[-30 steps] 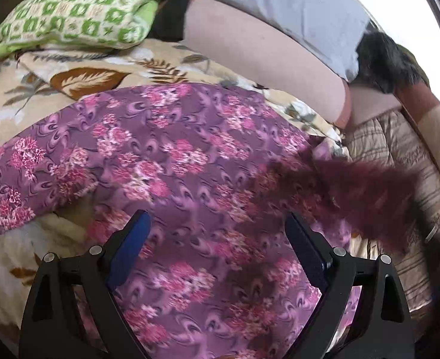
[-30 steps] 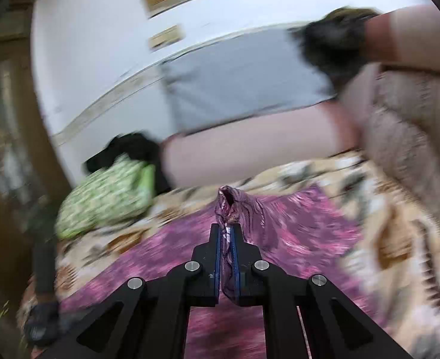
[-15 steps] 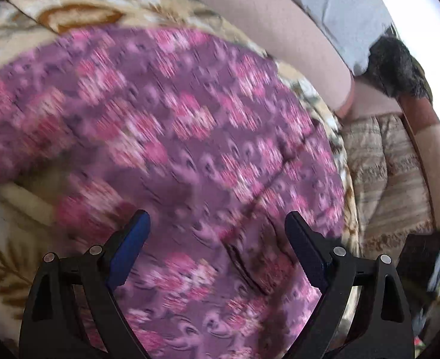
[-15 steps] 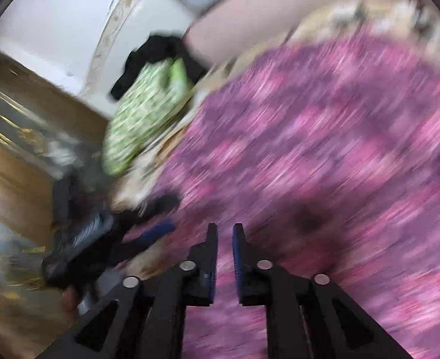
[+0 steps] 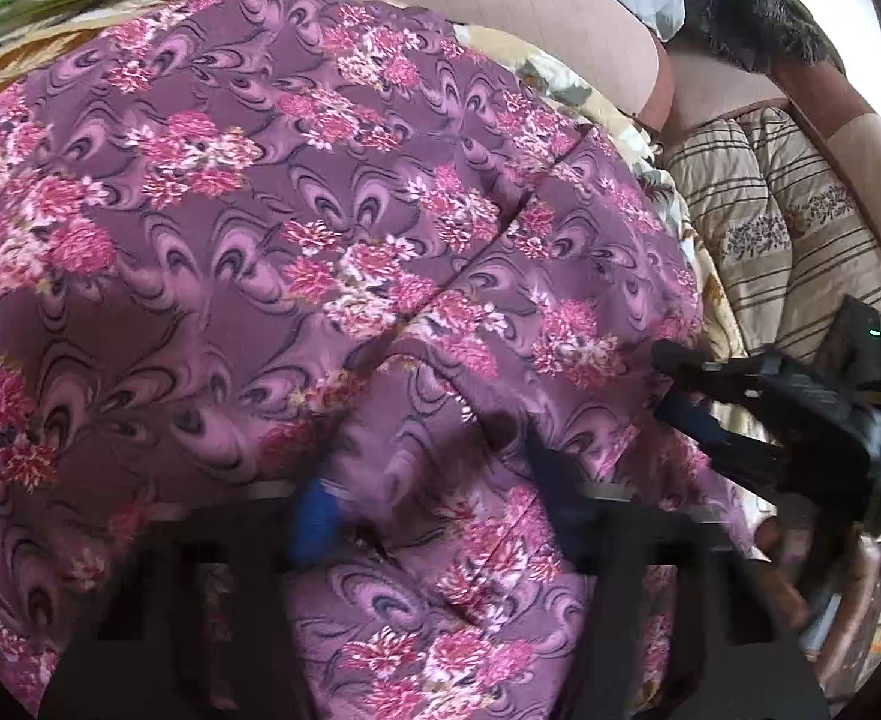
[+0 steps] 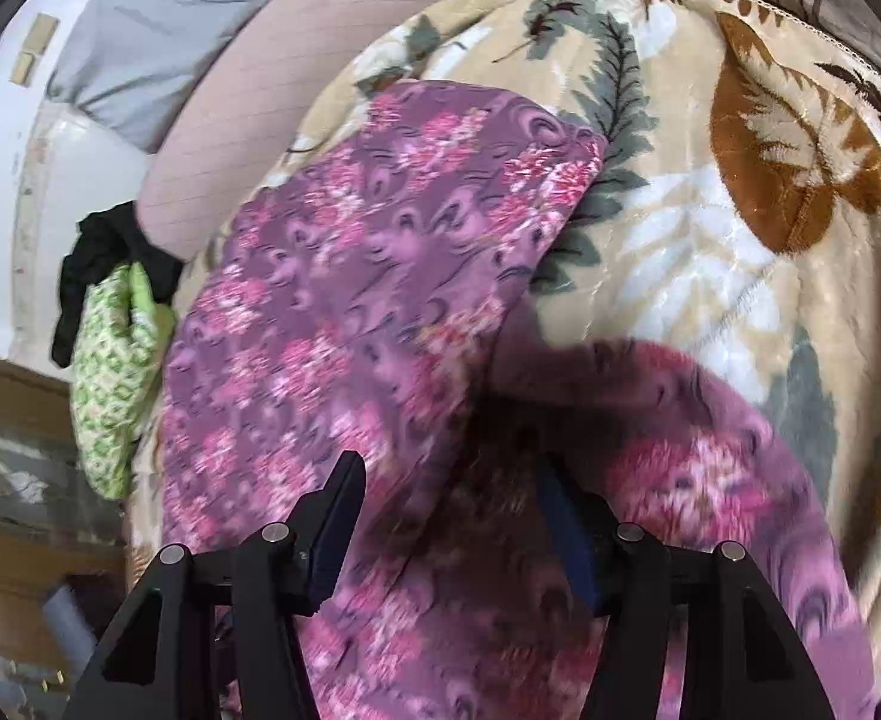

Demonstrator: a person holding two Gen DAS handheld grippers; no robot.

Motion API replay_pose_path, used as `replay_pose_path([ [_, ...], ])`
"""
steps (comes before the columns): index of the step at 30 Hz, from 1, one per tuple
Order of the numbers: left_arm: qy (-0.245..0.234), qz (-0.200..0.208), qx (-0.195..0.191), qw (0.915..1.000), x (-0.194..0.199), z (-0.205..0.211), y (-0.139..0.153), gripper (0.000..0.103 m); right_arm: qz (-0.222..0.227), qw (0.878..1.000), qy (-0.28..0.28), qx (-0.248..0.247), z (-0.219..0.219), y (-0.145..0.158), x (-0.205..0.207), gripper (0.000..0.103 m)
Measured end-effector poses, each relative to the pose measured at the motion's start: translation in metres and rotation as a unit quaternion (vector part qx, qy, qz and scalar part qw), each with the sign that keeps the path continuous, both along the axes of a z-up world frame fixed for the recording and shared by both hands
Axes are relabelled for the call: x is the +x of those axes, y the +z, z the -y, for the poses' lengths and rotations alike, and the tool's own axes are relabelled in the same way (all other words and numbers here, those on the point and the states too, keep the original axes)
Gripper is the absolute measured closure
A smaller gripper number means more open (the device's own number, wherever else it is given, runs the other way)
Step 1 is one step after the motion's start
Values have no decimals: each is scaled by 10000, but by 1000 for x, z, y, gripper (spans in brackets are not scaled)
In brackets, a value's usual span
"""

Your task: Fold small clothes

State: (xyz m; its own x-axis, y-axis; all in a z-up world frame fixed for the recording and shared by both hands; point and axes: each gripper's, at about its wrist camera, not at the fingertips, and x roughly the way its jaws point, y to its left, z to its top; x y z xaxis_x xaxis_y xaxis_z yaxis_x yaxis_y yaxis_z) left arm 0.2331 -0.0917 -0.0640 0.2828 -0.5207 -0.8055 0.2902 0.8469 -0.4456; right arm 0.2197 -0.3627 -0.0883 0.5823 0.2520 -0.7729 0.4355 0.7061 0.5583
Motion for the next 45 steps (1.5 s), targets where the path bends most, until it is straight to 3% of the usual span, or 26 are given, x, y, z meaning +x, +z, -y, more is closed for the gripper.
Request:
replay_pose_path([
  [1, -1, -25, 28, 10000, 1, -1, -1, 97, -23, 10000, 17, -63, 0, -1, -1, 67],
  [3, 220, -80, -177, 9996, -1, -13, 10, 98, 64, 9999, 64, -66, -2, 1, -7, 87],
  [4, 451, -99, -610, 9971, -6, -29, 24, 98, 206, 9998, 69, -19, -2, 6, -10, 96],
  [5, 571, 102, -1217, 9909, -14, -48, 51, 98, 358, 9993, 87, -7, -3, 13, -16, 97],
  [6, 569, 366, -1332, 9888, -20, -57, 71, 98, 693, 9974, 157, -107, -6, 29, -21, 97],
  [8, 387, 882, -1269, 9872, -35, -71, 115, 98, 1277, 9907, 422, -229, -22, 53, -25, 97],
  [10, 312, 932, -1099, 9891, -43, -81, 130, 98, 1697, 9816, 875, -65, -46, 63, -25, 97],
  [11, 318, 949, -1072, 9892, -46, -88, 134, 98, 1689, 9791, 1136, -28, -61, 60, -22, 97],
  [12, 402, 1032, -893, 9898, -49, -93, 135, 98, 1579, 9785, 1322, -82, -75, 56, -18, 97],
  [14, 439, 1085, 64, 9931, -46, -90, 117, 98, 1134, 9772, 1774, -270, -106, 35, -8, 97],
  [16, 224, 603, 889, 9940, -31, -74, 74, 98, 560, 9781, 1982, -313, -121, 8, 4, 97],
  [17, 283, 312, 1094, 9931, -24, -73, 53, 98, 227, 9800, 1958, -276, -120, -7, 10, 97],
  [20, 685, -318, 1072, 9914, -10, -91, 22, 98, 118, 9831, 1692, 685, -94, -28, 15, 97],
  [22, 962, -453, 669, 9921, -3, -108, 24, 97, 173, 9839, 1468, 1002, -78, -28, 13, 96],
  [24, 1180, -238, 640, 9907, -6, -121, 34, 91, 324, 9879, 1299, 778, -69, -18, 8, 96],
  [27, 1414, 346, 1084, 9834, -13, -134, 55, 83, 494, 9911, 1115, 542, -59, -9, 2, 90],
  [28, 1536, 473, 1118, 9806, -16, -142, 59, 70, 461, 9914, 1114, 517, -57, -9, 3, 86],
  [29, 1721, 511, 1062, 9780, -17, -149, 62, 50, 423, 9915, 1118, 512, -57, -10, 2, 85],
  [30, 1805, 466, 946, 9779, -15, -156, 62, 44, 350, 9918, 1121, 512, -64, -12, 6, 83],
  [32, 1697, 279, 720, 9825, -13, -160, 60, 42, -60, 9917, 1239, 338, -74, -21, 15, 80],
  [35, 1596, 302, 948, 9822, -8, -157, 58, 42, -55, 9904, 1379, 52, -78, -17, 16, 79],
  [38, 1799, 449, 1353, 9733, -6, -162, 58, 42, -34, 9905, 1374, 11, -82, -17, 16, 71],
  [41, 2235, 297, 1435, 9636, -12, -188, 53, 42, -61, 9890, 1464, -216, -91, -16, 18, 69],
  [45, 2801, -151, 976, 9549, -31, -231, 58, 42, -317, 9812, 1775, -692, -103, -11, 20, 69],
])
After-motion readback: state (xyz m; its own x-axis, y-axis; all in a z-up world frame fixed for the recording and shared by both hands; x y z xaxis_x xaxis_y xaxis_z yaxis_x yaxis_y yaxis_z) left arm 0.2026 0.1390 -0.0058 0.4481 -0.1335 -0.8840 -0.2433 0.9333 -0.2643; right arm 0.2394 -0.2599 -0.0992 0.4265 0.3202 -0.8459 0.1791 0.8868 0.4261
